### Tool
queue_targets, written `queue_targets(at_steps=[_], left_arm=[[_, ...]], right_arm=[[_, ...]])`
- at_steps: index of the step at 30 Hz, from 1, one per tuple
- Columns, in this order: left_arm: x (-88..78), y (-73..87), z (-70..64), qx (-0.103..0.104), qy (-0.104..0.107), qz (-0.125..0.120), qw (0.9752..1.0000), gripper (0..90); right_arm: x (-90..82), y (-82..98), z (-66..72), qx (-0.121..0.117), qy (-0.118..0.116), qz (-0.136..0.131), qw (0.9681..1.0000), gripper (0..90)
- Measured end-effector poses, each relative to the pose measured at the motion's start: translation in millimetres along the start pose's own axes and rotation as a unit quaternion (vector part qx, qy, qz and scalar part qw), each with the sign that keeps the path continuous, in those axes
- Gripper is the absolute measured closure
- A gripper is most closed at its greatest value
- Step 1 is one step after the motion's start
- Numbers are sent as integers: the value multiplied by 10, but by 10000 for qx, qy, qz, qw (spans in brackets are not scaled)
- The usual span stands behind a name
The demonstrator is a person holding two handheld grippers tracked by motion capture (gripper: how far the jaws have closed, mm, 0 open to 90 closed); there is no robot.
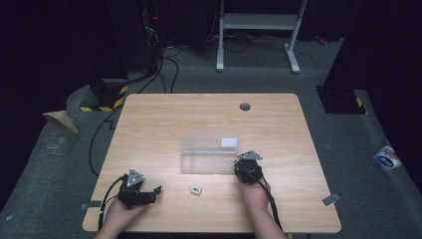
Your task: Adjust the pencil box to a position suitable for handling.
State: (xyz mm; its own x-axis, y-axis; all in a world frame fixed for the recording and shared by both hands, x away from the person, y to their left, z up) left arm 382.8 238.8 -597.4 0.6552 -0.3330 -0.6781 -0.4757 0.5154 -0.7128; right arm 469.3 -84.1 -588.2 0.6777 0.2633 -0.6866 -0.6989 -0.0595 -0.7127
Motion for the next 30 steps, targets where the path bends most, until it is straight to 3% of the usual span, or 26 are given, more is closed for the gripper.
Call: queue_targets(at_steps=[8, 12, 19, 23, 25, 26, 27, 28, 30], left_arm=[[0, 0, 0, 0, 0, -1, 10000, 148], [0, 0, 0, 0, 0, 0, 10000, 148], [0, 0, 0, -1, -2, -1, 10000, 148], [-1, 1, 0, -9, -4, 5, 10000, 148], [-1, 1, 2, -19, -9, -4, 10000, 152], [-1, 1, 2, -19, -9, -4, 10000, 155], [-2, 0, 3, -26, -16, -7, 10000, 155], [-6, 3, 8, -6, -31, 10, 10000, 159], [-9, 0, -2, 6, -40, -6, 10000, 171]], right_arm=[[2, -17, -20, -80, 15, -45, 10000, 743], [-12, -26, 2, 6, -46, -73, 10000, 725], [-220, -158, 4, -32, -202, -458, 9987, 648], [-401, -157, -283, 1, -114, -669, 9977, 570], [-439, -88, -456, 28, -85, -618, 9980, 546], [-439, -88, -456, 28, -85, -618, 9980, 546], [-448, -38, -556, 52, -45, -547, 9985, 520], [-468, 80, -762, 146, 47, -432, 9989, 489], [-493, 159, -881, 144, 110, -407, 9990, 463]])
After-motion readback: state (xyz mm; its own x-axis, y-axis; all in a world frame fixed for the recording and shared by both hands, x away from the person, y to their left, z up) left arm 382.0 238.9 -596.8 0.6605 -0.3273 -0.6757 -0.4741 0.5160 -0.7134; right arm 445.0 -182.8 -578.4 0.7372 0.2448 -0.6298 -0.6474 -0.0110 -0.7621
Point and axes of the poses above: each handheld gripper's, and its own axes: x roughly forward along the jaws, y roughly out of its underside, z roughly to its left, the point moved 10 cm from there along x, roughly forward along the jaws, and after that the axes turned 14 degrees about x, right-handed, at the moved point
